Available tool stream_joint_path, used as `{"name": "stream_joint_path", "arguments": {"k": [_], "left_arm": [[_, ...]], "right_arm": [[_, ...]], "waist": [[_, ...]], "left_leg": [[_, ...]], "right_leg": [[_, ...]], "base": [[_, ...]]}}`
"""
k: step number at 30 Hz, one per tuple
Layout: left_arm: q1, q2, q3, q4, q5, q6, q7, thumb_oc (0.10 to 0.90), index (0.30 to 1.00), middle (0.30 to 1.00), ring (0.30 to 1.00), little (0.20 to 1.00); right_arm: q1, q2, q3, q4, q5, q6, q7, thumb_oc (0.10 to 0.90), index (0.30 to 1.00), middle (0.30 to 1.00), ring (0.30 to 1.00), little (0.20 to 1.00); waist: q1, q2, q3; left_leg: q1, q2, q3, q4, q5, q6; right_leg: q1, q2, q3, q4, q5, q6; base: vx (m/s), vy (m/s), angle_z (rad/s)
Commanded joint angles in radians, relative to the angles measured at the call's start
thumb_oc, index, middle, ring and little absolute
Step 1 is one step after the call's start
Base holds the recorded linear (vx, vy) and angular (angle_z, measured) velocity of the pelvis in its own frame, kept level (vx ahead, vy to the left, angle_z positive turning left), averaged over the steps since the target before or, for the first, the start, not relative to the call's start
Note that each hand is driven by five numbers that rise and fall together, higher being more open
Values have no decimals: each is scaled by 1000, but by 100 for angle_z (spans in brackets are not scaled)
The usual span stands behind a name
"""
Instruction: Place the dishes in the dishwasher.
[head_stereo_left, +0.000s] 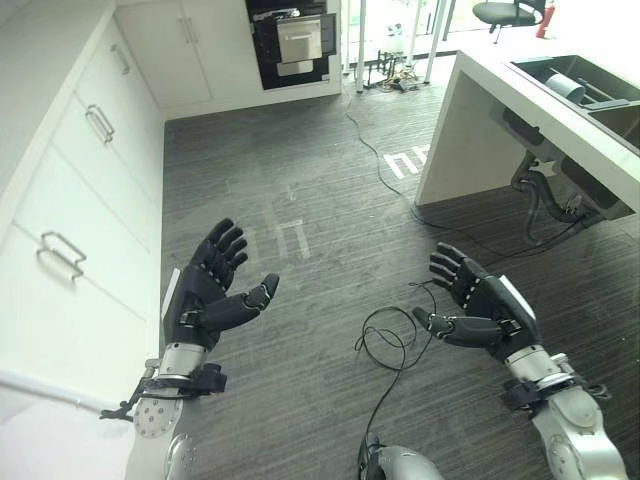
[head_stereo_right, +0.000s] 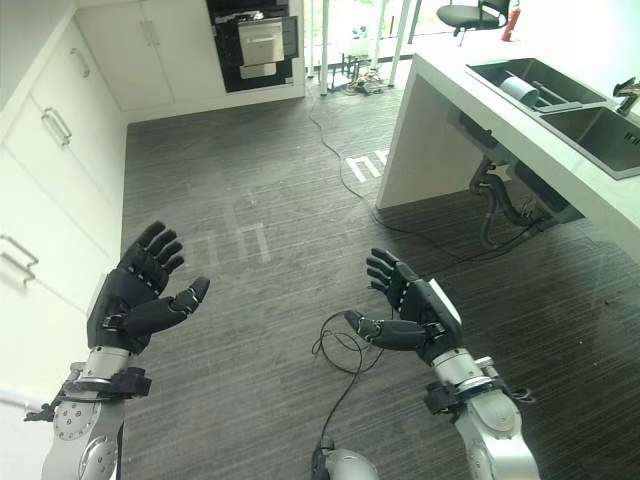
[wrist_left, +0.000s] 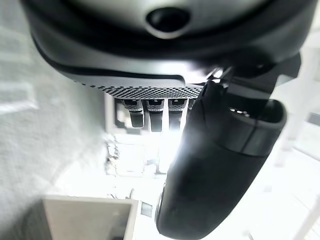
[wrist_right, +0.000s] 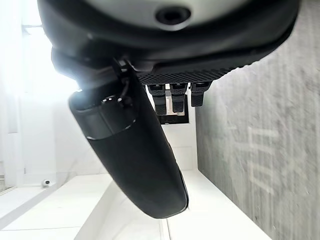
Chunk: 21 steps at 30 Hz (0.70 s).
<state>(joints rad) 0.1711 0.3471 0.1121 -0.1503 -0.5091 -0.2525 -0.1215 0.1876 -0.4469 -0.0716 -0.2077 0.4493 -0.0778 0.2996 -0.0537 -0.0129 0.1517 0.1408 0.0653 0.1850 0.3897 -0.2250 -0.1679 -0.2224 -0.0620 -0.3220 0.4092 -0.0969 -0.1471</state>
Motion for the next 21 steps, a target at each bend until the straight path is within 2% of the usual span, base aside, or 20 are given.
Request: {"name": "stream_joint_path", "arguments": {"k": [1,2,3,4,5,6,7,8,9,11,12,15,18,20,21], "left_arm": [[-11,11,8,-115,-143,-195,-48,800,900,900,900,900],[-7,-4,5,-129,-128,-217,-54,800,900,900,900,900],[-4,-7,8,-134,-117,-222,-62,800,900,900,900,900],[9,-1,18,-148,-100,-233,-59,800,900,900,900,900],[19,8,28,-148,-99,-241,-67,800,900,900,900,900],[29,17,33,-150,-93,-251,-68,800,900,900,900,900],[43,20,37,-161,-87,-251,-67,800,900,900,900,900],[50,14,33,-162,-74,-263,-69,800,900,900,900,900],[37,4,26,-159,-58,-292,-55,800,900,900,900,900],[25,7,24,-164,-47,-335,-31,800,900,900,900,900],[12,22,33,-163,-47,-355,-23,800,900,900,900,900],[-34,58,40,-174,3,-362,-9,800,900,900,900,900],[-56,80,35,-182,35,-349,-25,800,900,900,900,900],[-58,88,22,-188,51,-327,-30,800,900,900,900,900],[-58,91,18,-188,62,-326,-38,800,900,900,900,900]], "right_arm": [[-52,-10,-34,-91,36,-126,42,800,900,900,900,900],[-49,-9,-28,-102,41,-127,30,800,900,900,900,900],[-50,-9,-26,-105,45,-130,24,800,900,900,900,900],[-67,-12,-22,-109,63,-117,26,800,900,900,900,900],[-71,-9,-23,-105,67,-114,34,800,900,900,900,900],[-70,-6,-20,-112,64,-109,34,800,900,900,900,900],[-63,-6,-17,-129,67,-97,31,800,900,900,900,900],[-63,-11,-13,-134,65,-98,25,800,900,900,900,900],[-74,-27,-9,-136,74,-101,16,800,900,900,900,900],[-75,-29,-16,-147,85,-98,17,800,900,900,900,900],[-61,-29,-27,-155,105,-90,21,800,900,900,900,900],[-13,-14,-56,-184,151,-96,24,800,900,900,900,900],[-1,16,-58,-190,141,-119,24,800,900,900,900,900],[-14,38,-38,-187,123,-134,6,800,900,900,900,900],[-17,49,-31,-189,119,-137,5,800,900,900,900,900]], "waist": [[17,-48,-62],[31,-63,-46],[39,-68,-38],[51,-70,-26],[50,-49,-21],[57,-19,-16],[80,-1,-15],[99,5,-10],[110,3,-10],[107,4,-16],[98,-2,-21],[80,-14,-54],[77,-27,-58],[74,-23,-56],[72,-19,-52]], "left_leg": [[-35,-17,19,115,266,73],[-134,-20,20,169,232,98],[-171,-30,18,167,204,116],[-164,-51,38,5,156,148],[-193,-30,38,-90,123,146],[-301,-1,-12,-90,103,121],[-407,10,-93,-90,160,86],[-464,9,-130,-90,209,73],[-486,9,-126,-90,207,75],[-476,15,-115,-90,186,82],[-437,2,-104,-90,155,97],[-383,-25,-103,-90,105,138],[-359,-65,-125,-90,83,174],[-336,-76,-134,-90,67,201],[-322,-80,-133,-90,58,210]], "right_leg": [[59,-64,46,-109,-22,177],[81,-61,65,-109,-34,171],[89,-58,80,-109,-38,173],[101,-49,127,-109,-48,194],[106,-21,148,-109,-54,206],[113,18,171,-109,-63,213],[135,54,204,-109,-88,209],[159,76,224,-109,-110,199],[171,69,217,-109,-123,200],[184,52,202,-109,-128,208],[211,28,196,-109,-138,221],[239,-4,184,-109,-121,243],[273,-18,171,-109,-53,260],[310,-4,148,-109,55,283],[298,2,134,-42,99,289]], "base": [[392,-465,-49],[293,-319,-94],[311,-80,-125],[340,95,-99],[385,197,-84],[408,224,-85],[437,224,-88],[448,266,-74],[336,281,-88],[249,254,-96],[276,273,-77],[309,286,-86],[281,224,18],[290,225,21],[242,221,31]]}}
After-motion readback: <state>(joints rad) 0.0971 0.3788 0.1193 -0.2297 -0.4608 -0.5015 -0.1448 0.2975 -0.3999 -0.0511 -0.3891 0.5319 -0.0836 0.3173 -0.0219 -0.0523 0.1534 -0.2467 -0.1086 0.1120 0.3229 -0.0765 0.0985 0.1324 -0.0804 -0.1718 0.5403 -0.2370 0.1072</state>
